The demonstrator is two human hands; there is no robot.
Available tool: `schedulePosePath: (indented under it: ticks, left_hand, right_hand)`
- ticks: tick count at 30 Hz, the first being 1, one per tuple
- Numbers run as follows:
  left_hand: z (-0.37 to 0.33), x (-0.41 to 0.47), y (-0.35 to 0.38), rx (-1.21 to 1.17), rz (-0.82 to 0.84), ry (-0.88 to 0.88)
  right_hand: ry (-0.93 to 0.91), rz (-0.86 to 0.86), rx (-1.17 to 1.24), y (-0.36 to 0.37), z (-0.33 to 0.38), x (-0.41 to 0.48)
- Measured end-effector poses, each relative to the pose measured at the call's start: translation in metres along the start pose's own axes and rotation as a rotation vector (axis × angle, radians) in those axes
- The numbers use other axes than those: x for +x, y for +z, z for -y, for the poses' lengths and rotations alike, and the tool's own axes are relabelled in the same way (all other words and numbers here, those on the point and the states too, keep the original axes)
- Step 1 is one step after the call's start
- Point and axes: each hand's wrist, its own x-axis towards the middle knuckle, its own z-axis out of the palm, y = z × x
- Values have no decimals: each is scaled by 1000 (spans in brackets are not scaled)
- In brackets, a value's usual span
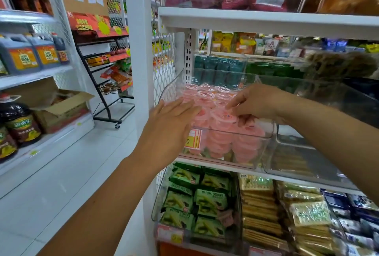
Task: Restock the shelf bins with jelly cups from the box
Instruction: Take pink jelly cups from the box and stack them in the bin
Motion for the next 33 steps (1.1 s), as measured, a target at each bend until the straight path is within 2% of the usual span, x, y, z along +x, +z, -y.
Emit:
schedulePosePath:
  ticks: [3, 6, 11, 17, 23, 25, 27, 29, 33]
  left_hand:
    - [0, -4, 0, -18, -46, 29]
    - [-8, -11, -5, -54, -152, 84]
    - [-29, -50, 1, -135, -357, 168]
    - [-40, -69, 37, -170, -182, 107]
    - [-41, -56, 33, -157, -307, 120]
    - [-41, -59, 34, -144, -327, 129]
    - [-41, -66, 40, -146, -325, 156]
    - [-42, -78, 49, -160, -300, 194]
    - [-39, -104, 78, -185, -90, 183]
  right_hand:
    - [-87, -52, -161, -1, -5, -10]
    - [-222, -178, -243, 1, -10, -28]
    - [-349, -328, -85, 21, -45, -68]
    - [-366, -376, -83, 47, -70, -67]
    - [-421, -453, -3, 41, -59, -79]
    - [-386, -313, -50, 47, -59, -85]
    - [-302, -46, -246, 61, -69, -83]
    - [-254, 148, -427, 81, -87, -74]
    - [-158, 370, -528, 134, -138, -44]
